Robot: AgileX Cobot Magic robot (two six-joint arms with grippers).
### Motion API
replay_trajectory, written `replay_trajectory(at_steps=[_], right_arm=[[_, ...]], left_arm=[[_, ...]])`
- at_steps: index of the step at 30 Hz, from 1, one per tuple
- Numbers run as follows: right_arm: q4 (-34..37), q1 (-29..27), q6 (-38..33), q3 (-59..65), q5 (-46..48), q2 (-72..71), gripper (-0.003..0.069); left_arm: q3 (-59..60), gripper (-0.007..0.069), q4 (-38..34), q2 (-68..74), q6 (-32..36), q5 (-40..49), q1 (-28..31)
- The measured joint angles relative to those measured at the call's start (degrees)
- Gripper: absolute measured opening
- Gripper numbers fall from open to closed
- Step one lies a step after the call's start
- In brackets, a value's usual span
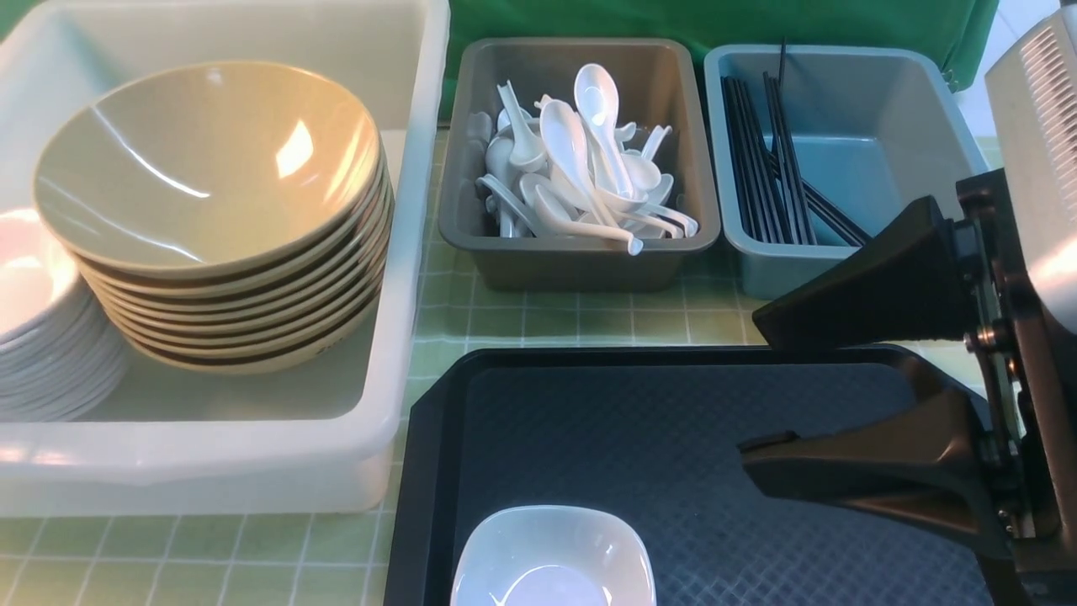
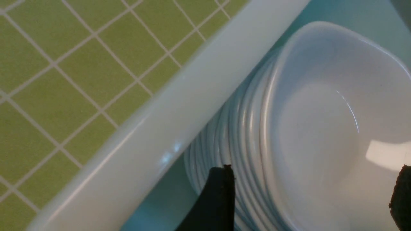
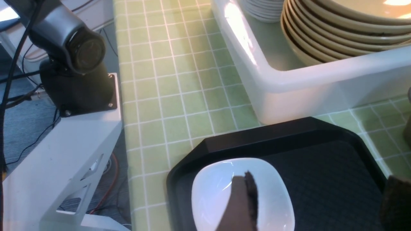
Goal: On green table put chopsticks spoon bowls plates into blue grey white boxes.
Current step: 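Place the white bowl into the white bin with the other dishes with the left gripper, then grasp the small white bowl on the black tray by its rim with the left gripper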
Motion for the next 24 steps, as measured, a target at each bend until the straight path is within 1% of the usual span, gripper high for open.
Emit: replay_trajectory(at_steps=[6, 8, 9, 12, 14, 15, 16, 17, 18, 19, 20, 21, 23, 24], right_arm=[[0.00, 0.00, 0.00, 0.00, 0.23, 0.00, 0.0542], [0.00, 0.00, 0.00, 0.00, 0.23, 0.00, 0.0542], [0.00, 0.00, 0.00, 0.00, 0.23, 0.00, 0.0542], [0.00, 0.00, 0.00, 0.00, 0.62, 0.00, 0.0542], [0.00, 0.00, -0.06, 0.00, 1.16, 0.00, 0.0542], [0.00, 0.00, -0.20, 0.00, 1.43, 0.00, 0.0542], [0.00, 0.00, -0.64, 0.00, 2.11, 0.00, 0.0542], [0.00, 0.00, -1.33, 0.00, 2.85, 0.00, 0.0542], [0.00, 0.00, -1.43, 0.00, 2.99, 0.00, 0.0542], [0.00, 0.00, -1.83, 0.00, 4.03, 0.00, 0.0542], [0.00, 0.00, -1.87, 0.00, 4.40, 0.00, 0.0542], [-0.06, 0.00, -1.93, 0.00, 5.68, -0.07, 0.0542], [-0.06, 0.00, -1.97, 0.00, 7.57, -0.20, 0.0542], [-0.06, 0.00, -1.97, 0.00, 8.51, -0.35, 0.0542]], left_arm=[[-3.81, 0.0662, 1.25, -4.71, -0.12, 6.20, -0.13], [-6.51, 0.0663, 1.81, -8.17, 1.14, 9.64, -2.20], [-6.72, 0.0663, 1.90, -8.54, 1.43, 9.92, -2.20], [-8.19, 0.0662, 1.13, -15.00, 9.84, 13.50, -14.35], [-8.19, 0.0659, 0.53, -17.21, 14.05, 15.53, -22.36], [-8.06, 0.0658, 0.32, -17.58, 15.11, 16.35, -25.07], [-7.71, 0.0643, 0.26, -17.88, 16.44, 18.20, -30.42], [-7.49, 0.0636, 0.59, -17.88, 16.82, 19.53, -34.74], [-7.43, 0.0633, 0.84, -17.80, 16.82, 20.02, -36.42], [-7.21, 0.0608, 2.38, -17.06, 16.44, 21.08, -42.83], [-7.16, 0.0602, 2.63, -16.80, 16.33, 21.17, -43.60], [-7.21, 0.0578, 4.47, -15.54, 15.03, 21.32, -48.67], [-7.67, 0.0547, 7.51, -13.04, 12.50, 21.32, -55.01], [-8.06, 0.0533, 9.36, -11.57, 11.14, 21.32, -57.31]])
